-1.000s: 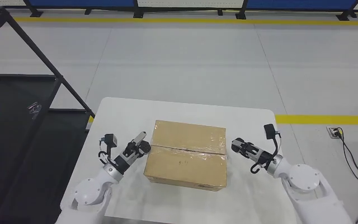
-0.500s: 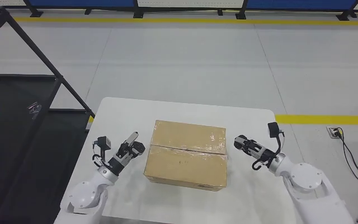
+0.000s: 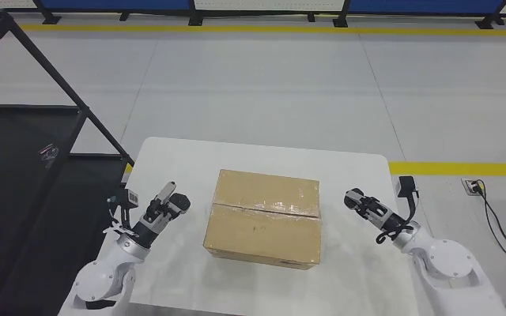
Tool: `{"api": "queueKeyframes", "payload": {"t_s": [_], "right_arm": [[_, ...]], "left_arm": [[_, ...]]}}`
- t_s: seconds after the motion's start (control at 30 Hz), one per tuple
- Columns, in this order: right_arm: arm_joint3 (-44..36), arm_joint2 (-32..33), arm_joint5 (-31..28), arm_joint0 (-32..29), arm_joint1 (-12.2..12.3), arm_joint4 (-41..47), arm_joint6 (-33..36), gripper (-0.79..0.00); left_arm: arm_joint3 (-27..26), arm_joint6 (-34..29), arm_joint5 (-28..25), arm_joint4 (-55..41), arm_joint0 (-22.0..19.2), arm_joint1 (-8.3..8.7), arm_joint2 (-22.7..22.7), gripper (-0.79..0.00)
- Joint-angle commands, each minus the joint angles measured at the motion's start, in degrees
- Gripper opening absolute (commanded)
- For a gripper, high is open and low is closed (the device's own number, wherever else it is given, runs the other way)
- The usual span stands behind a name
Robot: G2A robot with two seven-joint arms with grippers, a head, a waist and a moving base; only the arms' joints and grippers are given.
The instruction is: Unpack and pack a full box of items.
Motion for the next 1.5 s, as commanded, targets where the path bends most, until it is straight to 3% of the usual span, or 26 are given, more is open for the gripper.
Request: {"api": "queueKeyframes", "payload": {"t_s": [0.0, 0.27, 0.6, 0.63, 0.67, 0.7, 0.9, 0.93, 1.03, 1.2, 1.33, 1.47], "right_arm": [[0.59, -0.46, -0.17, 0.67, -0.09, -0.03, 0.12, -0.785], [1.37, -1.15, -0.9, 1.09, -0.24, -0.31, 0.08, -0.785], [1.5, -0.27, -2.42, 0.11, -0.24, 0.53, -0.76, -0.785], [1.27, -0.16, -2.47, -0.17, -0.24, 0.57, -1.05, -0.711], [1.07, -0.11, -2.2, -0.42, -0.25, 0.65, -1.16, -0.2], [1.07, -0.11, -2.2, -0.42, -0.25, 0.65, -1.16, 0.0], [1.07, -0.11, -2.2, -0.42, -0.25, 0.65, -1.16, 0.0], [1.07, -0.11, -2.19, -0.42, -0.25, 0.66, -1.16, -0.422], [1.07, -0.11, -2.2, -0.42, -0.25, 0.65, -1.16, -0.252], [1.07, -0.11, -2.2, -0.42, -0.25, 0.65, -1.16, -0.065], [1.07, -0.11, -2.2, -0.42, -0.25, 0.65, -1.16, -0.006], [1.07, -0.11, -2.2, -0.42, -0.25, 0.65, -1.16, -0.001]], "left_arm": [[0.96, -0.27, 0.81, 0.68, -1.39, -0.12, 1.48, 0.0], [7.36, -3.2, 2.46, 0.27, -6.39, -0.56, 5.95, 0.0], [9.79, -2.22, 1.28, 0.34, -6.1, -0.34, 4.76, 0.0], [9.82, -1.92, 1.08, 0.17, -5.93, -0.32, 4.48, 0.0], [9.65, -1.76, 0.75, -0.26, -5.69, -0.28, 4.09, 0.0], [9.42, -1.56, 0.47, -0.77, -5.37, -0.23, 3.54, 0.0], [6.18, -1.15, -0.39, -1.03, -2.89, 0.27, 0.27, 0.0], [6.35, -1.17, -0.4, -1.21, -3.03, 0.24, 0.39, -0.001], [6.12, -1.14, -0.41, -1.0, -2.85, 0.28, 0.23, 0.0], [6.18, -1.15, -0.39, -1.02, -2.89, 0.27, 0.27, 0.0], [6.18, -1.15, -0.39, -1.03, -2.89, 0.27, 0.27, 0.0], [6.18, -1.15, -0.39, -1.03, -2.89, 0.27, 0.27, 0.0]]}}
